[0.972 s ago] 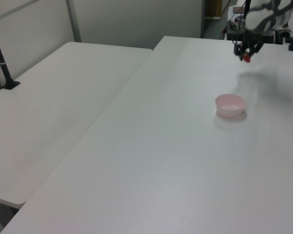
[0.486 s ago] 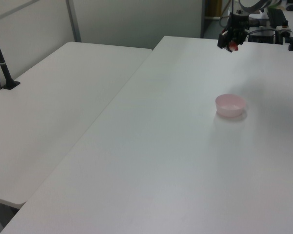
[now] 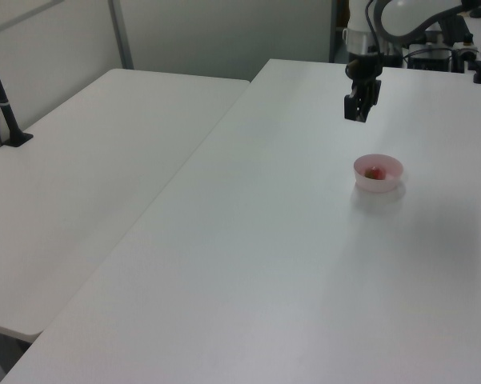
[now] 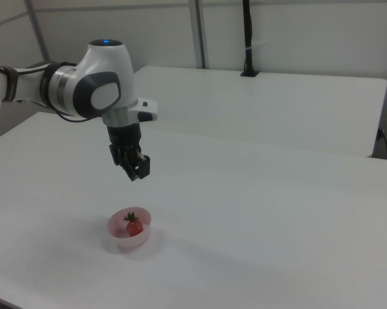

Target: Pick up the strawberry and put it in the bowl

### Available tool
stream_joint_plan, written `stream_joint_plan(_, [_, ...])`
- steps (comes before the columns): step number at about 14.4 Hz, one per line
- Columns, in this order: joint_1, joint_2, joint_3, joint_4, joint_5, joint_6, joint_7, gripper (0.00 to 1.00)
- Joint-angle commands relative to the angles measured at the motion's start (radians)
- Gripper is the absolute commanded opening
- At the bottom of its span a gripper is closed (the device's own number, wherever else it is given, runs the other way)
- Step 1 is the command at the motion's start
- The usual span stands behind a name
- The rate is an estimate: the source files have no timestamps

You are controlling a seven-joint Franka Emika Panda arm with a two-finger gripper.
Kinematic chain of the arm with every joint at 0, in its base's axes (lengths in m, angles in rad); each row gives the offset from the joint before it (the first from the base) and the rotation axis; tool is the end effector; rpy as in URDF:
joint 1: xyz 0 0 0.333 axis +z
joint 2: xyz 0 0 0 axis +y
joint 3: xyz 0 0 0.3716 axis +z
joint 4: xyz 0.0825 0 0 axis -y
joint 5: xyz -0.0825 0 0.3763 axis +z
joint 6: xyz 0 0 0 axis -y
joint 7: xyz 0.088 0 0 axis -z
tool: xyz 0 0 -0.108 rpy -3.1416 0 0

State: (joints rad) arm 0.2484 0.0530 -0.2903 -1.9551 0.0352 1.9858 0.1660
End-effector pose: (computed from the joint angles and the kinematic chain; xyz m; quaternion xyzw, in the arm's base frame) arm 0.5628 -0.0185 0.5064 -0.9938 0.1109 0.0105 0.0078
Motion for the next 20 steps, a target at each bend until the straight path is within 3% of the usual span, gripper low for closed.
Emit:
stream_joint_plan(1, [-0.015, 0.010, 0.013, -0.030, -0.020, -0.008, -0.042, 0.07])
stream_joint_plan(7, [-0.015, 0.007, 0.013, -0.028, -0.028, -0.018, -0.092, 0.11])
stream_joint_plan(8, [-0.015, 0.004, 0.013, -0.028, -0.028, -0.021, -0.104, 0.12])
stream_joint_plan(9, [-0.015, 0.004, 0.013, -0.028, -0.028, -0.021, -0.117, 0.21])
stream_joint_plan(10, [-0.015, 0.004, 0.013, -0.028, -0.028, -0.024, -0.126, 0.42])
stream_joint_plan(12, [-0.015, 0.002, 0.011, -0.025, -0.031, -0.054, -0.161, 1.00])
stream_joint_plan(15, [-0.015, -0.004, 0.014, -0.018, -0.060, -0.097, -0.244, 1.00])
stream_joint_plan(17, [-0.043, -0.024, 0.068, -0.016, -0.102, -0.111, -0.252, 1.00])
stream_joint_plan(18, [-0.084, -0.041, 0.119, -0.010, -0.145, -0.131, -0.250, 1.00])
stream_joint_plan(20, [-0.144, -0.042, 0.180, 0.040, -0.152, -0.188, -0.244, 1.00])
